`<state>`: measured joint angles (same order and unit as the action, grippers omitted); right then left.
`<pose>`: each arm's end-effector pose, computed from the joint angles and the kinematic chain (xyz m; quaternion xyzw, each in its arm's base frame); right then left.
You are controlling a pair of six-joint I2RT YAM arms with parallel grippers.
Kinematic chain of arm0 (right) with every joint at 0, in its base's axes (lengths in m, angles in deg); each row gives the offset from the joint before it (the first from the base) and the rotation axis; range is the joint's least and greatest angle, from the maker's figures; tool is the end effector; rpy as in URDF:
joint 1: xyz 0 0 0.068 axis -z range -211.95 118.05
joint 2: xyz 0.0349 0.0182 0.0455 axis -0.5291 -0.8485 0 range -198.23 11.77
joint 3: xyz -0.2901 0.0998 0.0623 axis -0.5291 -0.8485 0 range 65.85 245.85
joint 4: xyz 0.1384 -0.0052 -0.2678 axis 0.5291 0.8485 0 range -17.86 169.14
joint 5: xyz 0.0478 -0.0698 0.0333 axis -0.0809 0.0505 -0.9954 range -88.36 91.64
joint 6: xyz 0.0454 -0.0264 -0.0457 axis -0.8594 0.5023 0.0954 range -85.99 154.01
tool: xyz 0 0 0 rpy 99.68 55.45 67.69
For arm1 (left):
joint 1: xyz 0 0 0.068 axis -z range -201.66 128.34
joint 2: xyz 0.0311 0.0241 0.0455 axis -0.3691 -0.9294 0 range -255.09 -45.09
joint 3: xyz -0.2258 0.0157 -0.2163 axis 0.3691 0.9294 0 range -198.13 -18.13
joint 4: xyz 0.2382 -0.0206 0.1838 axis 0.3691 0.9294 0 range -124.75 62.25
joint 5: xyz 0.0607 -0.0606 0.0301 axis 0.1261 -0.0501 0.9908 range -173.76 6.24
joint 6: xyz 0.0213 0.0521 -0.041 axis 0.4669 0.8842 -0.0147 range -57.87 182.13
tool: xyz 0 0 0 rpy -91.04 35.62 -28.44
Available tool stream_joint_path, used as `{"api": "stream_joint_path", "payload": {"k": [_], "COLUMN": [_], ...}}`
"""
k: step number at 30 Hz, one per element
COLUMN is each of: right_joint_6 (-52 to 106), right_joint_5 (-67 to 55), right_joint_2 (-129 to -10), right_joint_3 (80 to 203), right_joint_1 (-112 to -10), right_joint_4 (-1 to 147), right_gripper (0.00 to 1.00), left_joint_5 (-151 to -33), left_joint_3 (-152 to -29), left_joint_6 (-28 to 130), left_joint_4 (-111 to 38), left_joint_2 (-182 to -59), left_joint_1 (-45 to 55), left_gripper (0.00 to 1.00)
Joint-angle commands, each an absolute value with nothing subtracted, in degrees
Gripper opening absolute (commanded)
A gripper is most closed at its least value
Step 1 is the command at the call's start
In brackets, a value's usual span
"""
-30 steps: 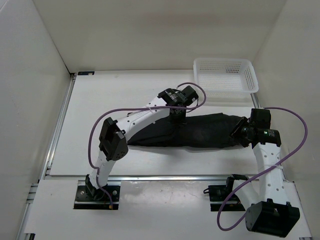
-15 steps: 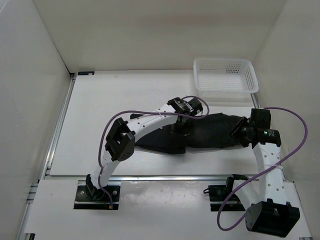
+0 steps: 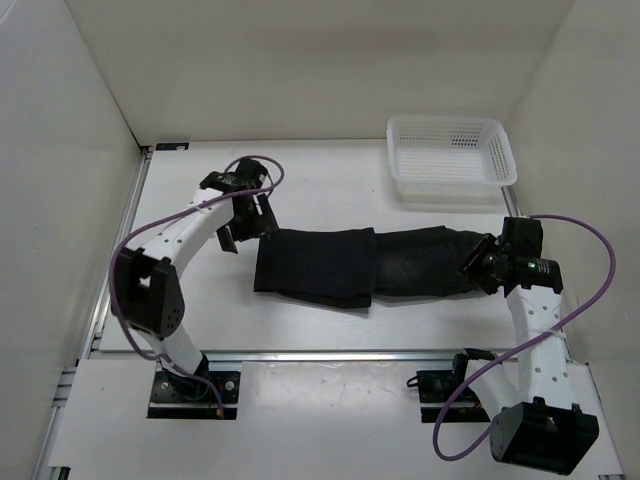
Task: Fold and stack the trousers
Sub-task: Fold the trousers
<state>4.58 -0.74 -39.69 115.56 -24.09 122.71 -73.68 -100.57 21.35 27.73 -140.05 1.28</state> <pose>0.1971 -0.0248 0.3003 0.2961 0.8987 0.0797 0.3135 0.3479 -0.1365 0.2888 -0.1644 0.9739 0.0055 0.1564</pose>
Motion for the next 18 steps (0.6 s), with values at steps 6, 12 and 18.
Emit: {"api": "stream_joint_path", "payload": {"k": [6, 12, 18], "right_joint_6": [4.7, 4.7, 4.7], "right_joint_5": [-2.7, -2.1, -2.7], "right_joint_2": [-39.7, -39.2, -39.2], "right_joint_3": [116.3, 116.3, 116.8], "right_joint_1": [-23.9, -23.9, -23.9], "right_joint_4": [122.4, 122.4, 122.4], "right_gripper": [0.48, 0.48, 0.48], "left_joint_5": [-78.9, -81.4, -72.1], "left_joint_3": [-97.9, -97.9, -100.0], "left_joint_6": [24.8, 25.3, 24.0], "left_joint_4": [20.0, 18.0, 23.5], "left_joint_2": [-152.2, -158.5, -153.0], "left_joint_1": [2.0, 0.0, -4.5], "left_gripper": [1.00, 0.67, 0.10]}}
